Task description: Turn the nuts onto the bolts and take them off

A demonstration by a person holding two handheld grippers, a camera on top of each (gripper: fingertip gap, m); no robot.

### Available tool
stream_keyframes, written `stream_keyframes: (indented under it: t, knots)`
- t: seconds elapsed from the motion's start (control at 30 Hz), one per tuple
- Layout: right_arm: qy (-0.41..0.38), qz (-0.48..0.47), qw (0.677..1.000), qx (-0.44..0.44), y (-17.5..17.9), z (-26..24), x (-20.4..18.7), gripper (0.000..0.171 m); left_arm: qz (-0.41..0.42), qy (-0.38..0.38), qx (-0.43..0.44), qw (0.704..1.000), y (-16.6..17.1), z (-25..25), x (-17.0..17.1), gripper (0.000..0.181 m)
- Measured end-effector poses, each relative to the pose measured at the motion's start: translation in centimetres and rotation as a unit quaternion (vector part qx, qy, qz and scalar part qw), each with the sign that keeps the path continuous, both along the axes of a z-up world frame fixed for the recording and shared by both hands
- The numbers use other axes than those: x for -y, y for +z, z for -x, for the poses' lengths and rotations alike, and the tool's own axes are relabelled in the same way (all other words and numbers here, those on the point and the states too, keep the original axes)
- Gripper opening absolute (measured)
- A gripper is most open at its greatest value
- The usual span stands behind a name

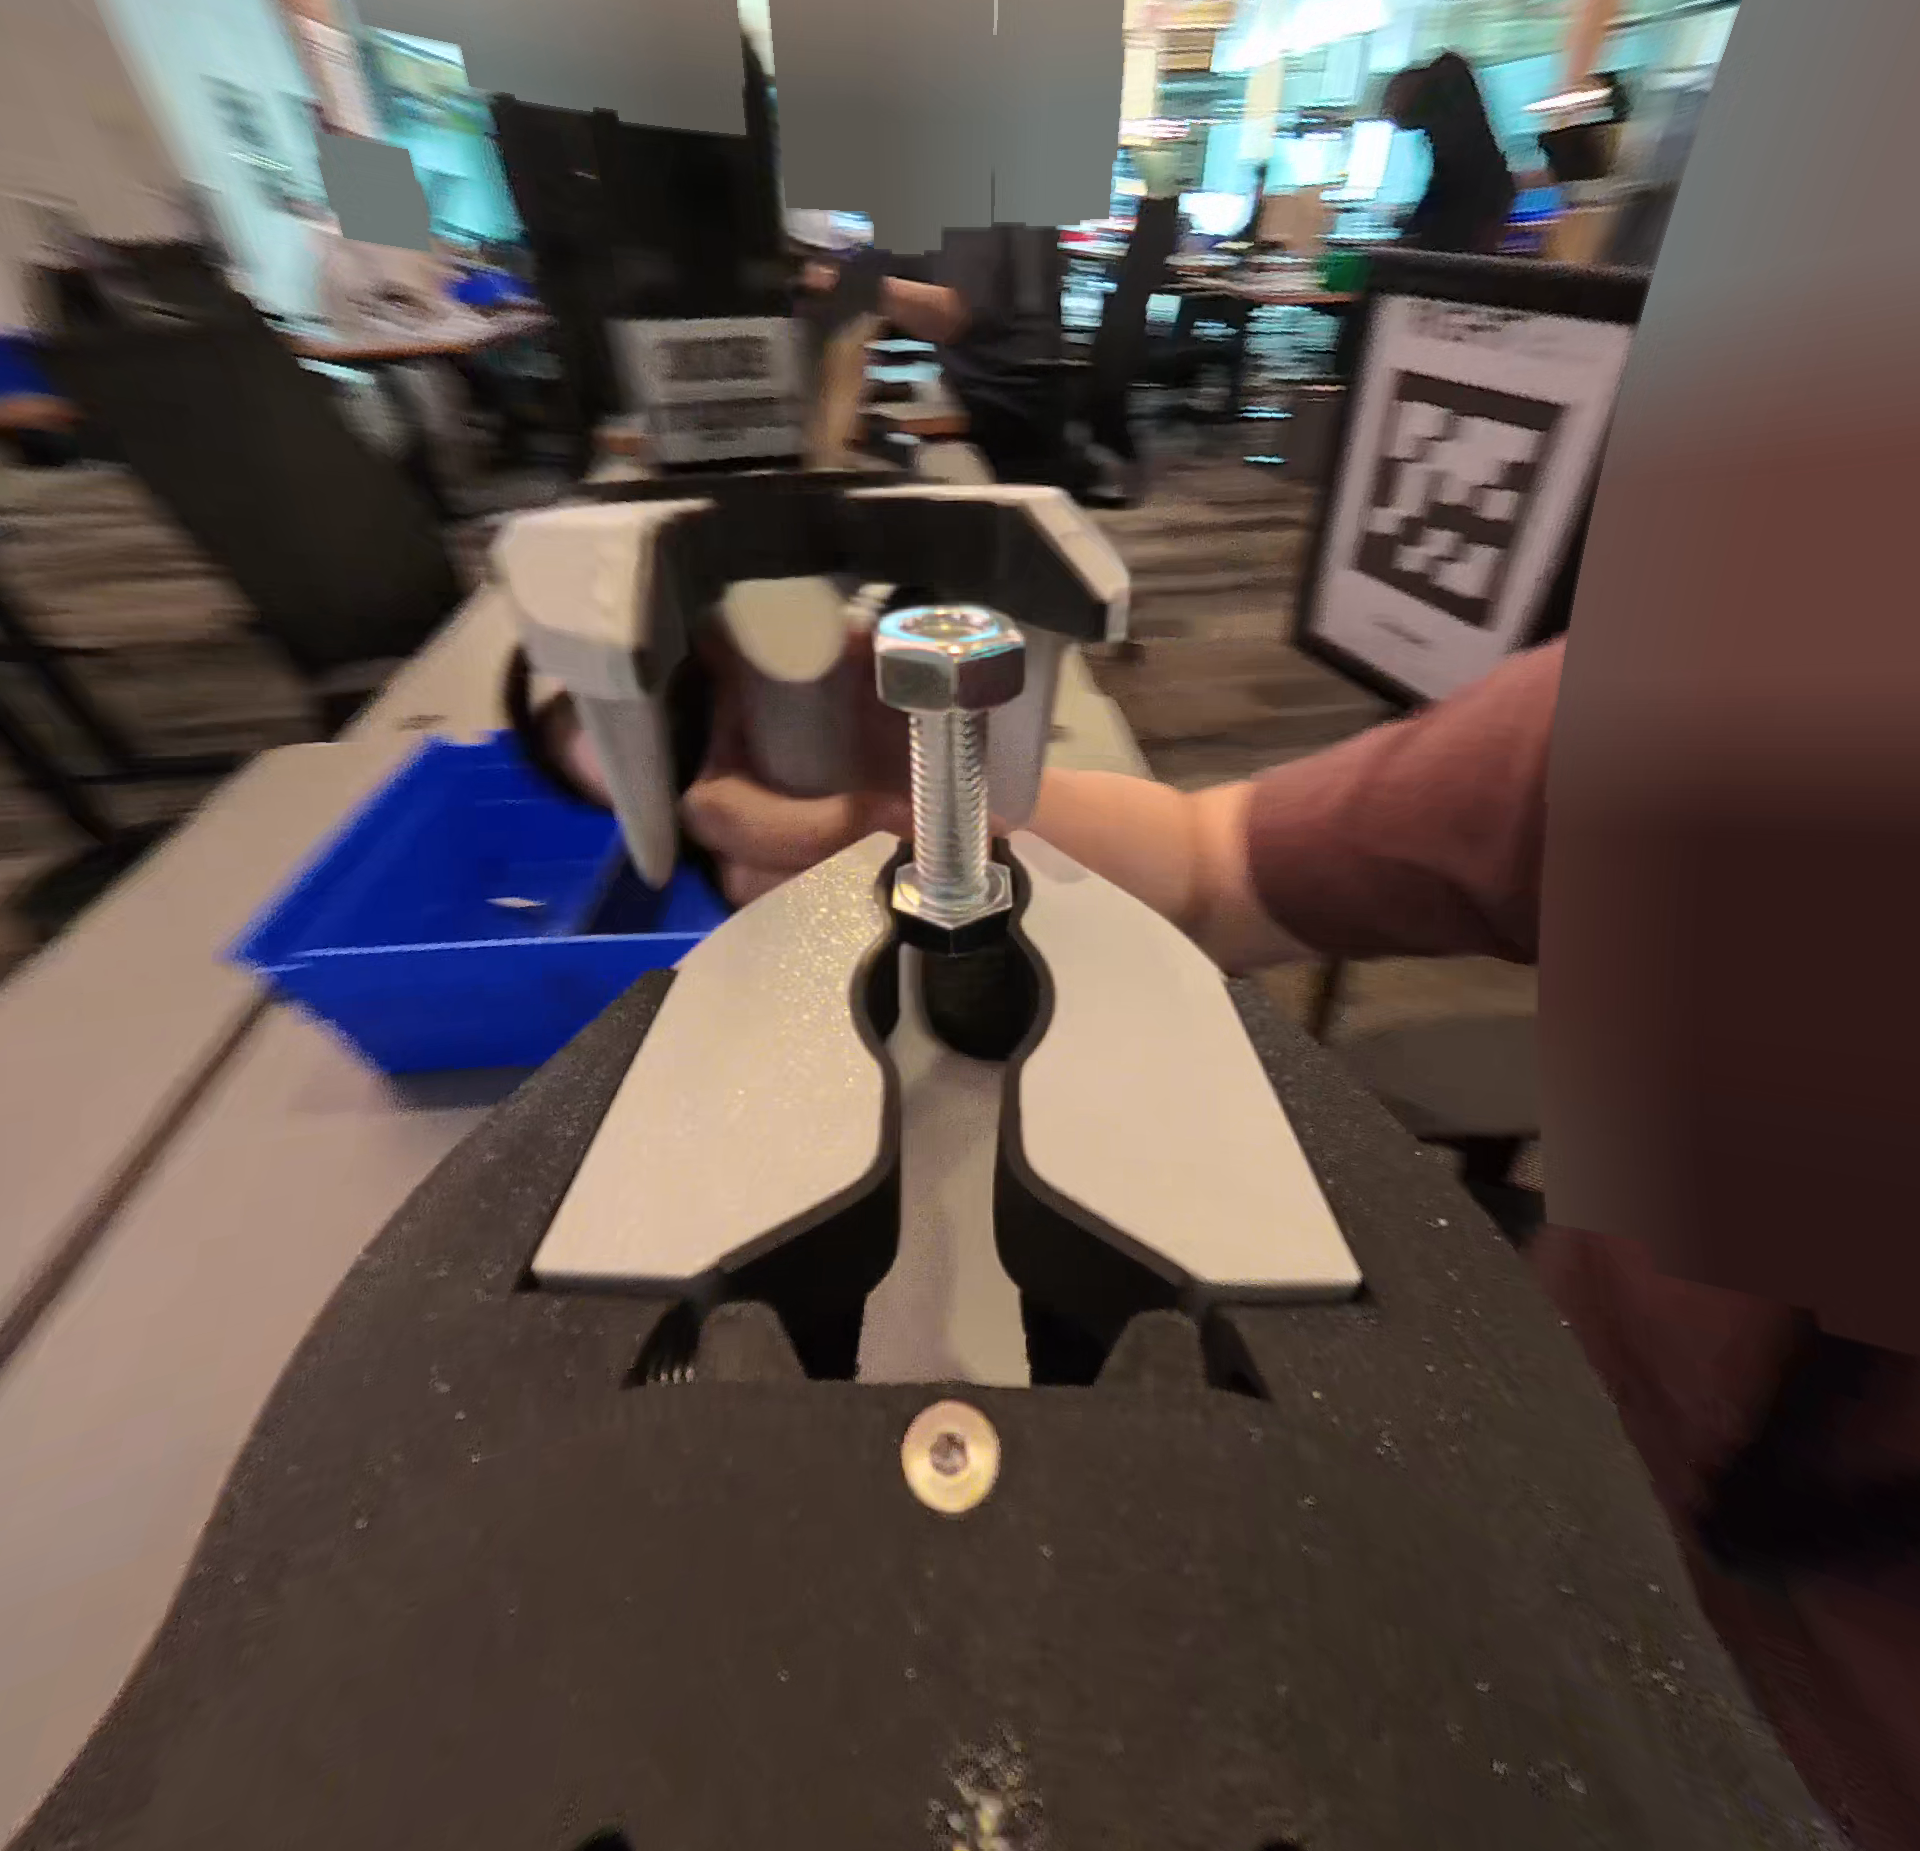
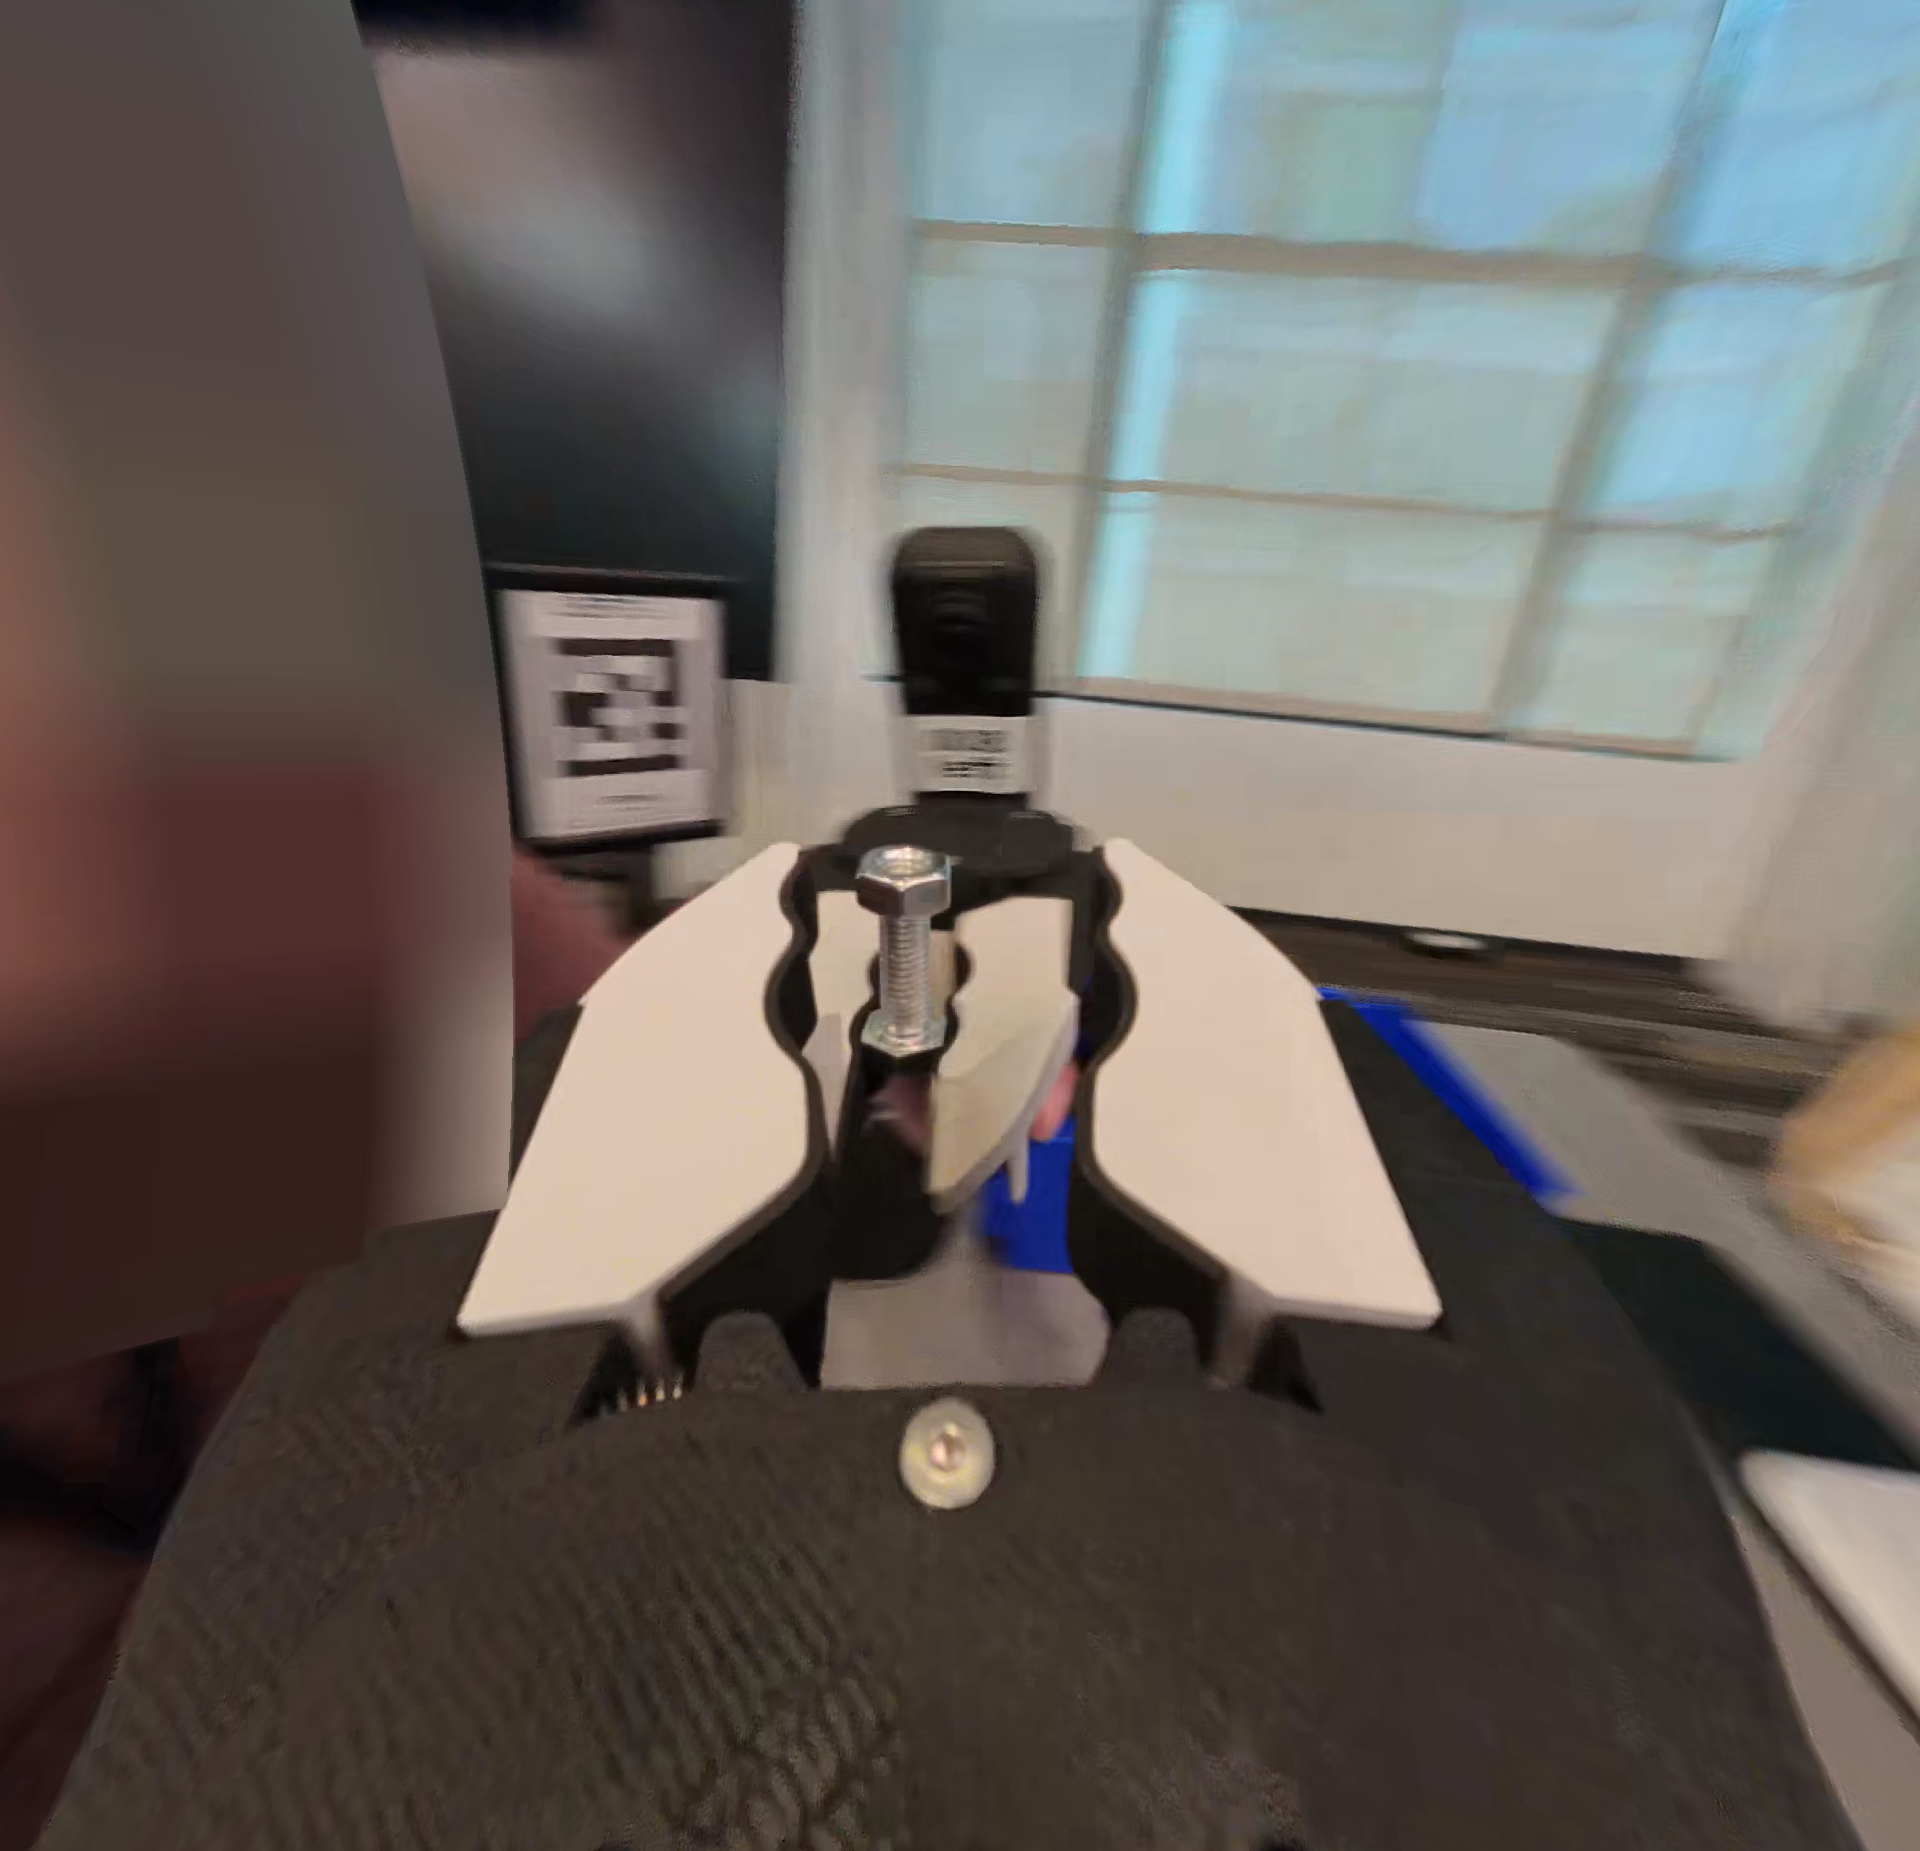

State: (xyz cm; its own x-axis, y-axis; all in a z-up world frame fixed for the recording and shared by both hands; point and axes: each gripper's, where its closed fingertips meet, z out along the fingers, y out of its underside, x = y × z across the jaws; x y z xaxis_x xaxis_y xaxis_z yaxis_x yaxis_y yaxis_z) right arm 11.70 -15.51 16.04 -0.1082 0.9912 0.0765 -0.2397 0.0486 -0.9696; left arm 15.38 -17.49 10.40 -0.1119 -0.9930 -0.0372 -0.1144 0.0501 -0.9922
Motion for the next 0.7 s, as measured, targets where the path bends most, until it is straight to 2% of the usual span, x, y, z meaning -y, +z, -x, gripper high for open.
stream_keyframes:
  t: [0.03, 0.1, 0.17, 0.23, 0.47, 0.57, 0.7]
  knots:
    - [-0.072, -0.015, 0.997, -0.006, 0.4, -0.1, -1.2, 0.049, -0.018, 0.055, 0.007, 0.998, 0.2, 0.2, -1.6, 0.014]
    - [-0.201, -0.028, 0.979, -0.010, 0.6, -0.3, -3.4, 0.047, -0.039, 0.158, 0.010, 0.987, 0.4, 1.0, -4.6, 0.014]
    - [-0.260, -0.041, 0.964, -0.027, 0.9, -0.4, -3.7, 0.044, -0.057, 0.229, 0.018, 0.972, 0.6, 1.9, -6.8, 0.014]
    - [-0.304, -0.038, 0.952, -0.022, 0.5, -0.2, -4.1, 0.044, -0.058, 0.260, 0.017, 0.964, 0.5, 2.4, -7.8, 0.014]
    - [-0.333, -0.020, 0.943, -0.003, -0.9, 1.0, -4.5, 0.040, -0.097, 0.305, -0.008, 0.947, 0.0, 2.5, -8.4, 0.014]
    - [-0.318, -0.007, 0.948, -0.004, -1.0, 1.0, -4.5, 0.023, -0.099, 0.299, -0.017, 0.949, -0.4, 2.1, -8.1, 0.014]
    - [-0.286, -0.015, 0.958, 0.021, -1.1, 1.1, -4.2, 0.018, -0.098, 0.279, -0.019, 0.955, -0.5, 1.8, -7.7, 0.014]
